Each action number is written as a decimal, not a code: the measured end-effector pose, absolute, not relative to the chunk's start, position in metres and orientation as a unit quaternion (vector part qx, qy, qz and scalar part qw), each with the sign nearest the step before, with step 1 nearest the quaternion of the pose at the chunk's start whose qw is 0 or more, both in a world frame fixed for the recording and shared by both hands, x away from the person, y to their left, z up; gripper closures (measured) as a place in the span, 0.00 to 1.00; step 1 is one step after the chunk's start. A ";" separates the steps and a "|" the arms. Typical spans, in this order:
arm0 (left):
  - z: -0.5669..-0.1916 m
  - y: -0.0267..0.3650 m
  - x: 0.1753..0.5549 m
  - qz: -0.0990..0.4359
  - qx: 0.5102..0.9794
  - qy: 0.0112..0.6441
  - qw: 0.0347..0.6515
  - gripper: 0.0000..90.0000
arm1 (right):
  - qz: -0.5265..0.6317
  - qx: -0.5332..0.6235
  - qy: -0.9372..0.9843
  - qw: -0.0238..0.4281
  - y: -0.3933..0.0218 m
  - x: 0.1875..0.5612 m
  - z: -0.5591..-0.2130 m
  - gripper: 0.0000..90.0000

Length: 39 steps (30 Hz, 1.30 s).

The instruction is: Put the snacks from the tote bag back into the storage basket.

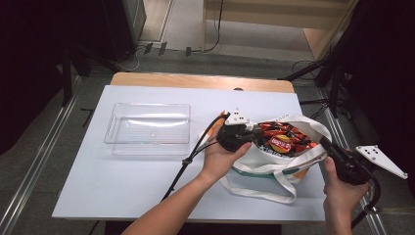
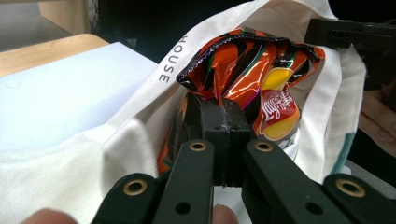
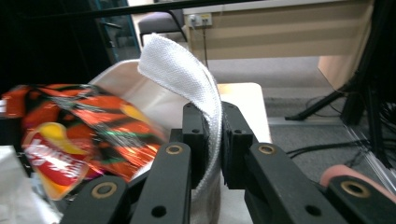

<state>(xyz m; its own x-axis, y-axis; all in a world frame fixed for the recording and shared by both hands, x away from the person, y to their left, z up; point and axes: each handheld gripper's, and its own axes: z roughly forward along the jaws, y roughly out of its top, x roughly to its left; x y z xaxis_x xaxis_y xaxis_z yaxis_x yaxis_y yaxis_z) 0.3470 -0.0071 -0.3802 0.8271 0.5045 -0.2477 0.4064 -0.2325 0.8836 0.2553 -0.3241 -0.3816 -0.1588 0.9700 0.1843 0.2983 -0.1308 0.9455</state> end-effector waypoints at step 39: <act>-0.447 0.020 0.361 0.118 0.791 0.396 0.452 0.81 | 0.420 0.604 0.607 0.300 -0.303 0.281 -0.445 1.00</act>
<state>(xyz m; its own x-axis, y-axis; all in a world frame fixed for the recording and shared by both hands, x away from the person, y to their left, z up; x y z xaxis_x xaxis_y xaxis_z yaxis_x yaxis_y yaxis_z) 0.3613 0.0205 -0.4470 0.6583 0.7331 -0.1708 0.5194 -0.2781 0.8080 0.2814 -0.3029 -0.4446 -0.0893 0.9857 0.1433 0.4821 -0.0831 0.8722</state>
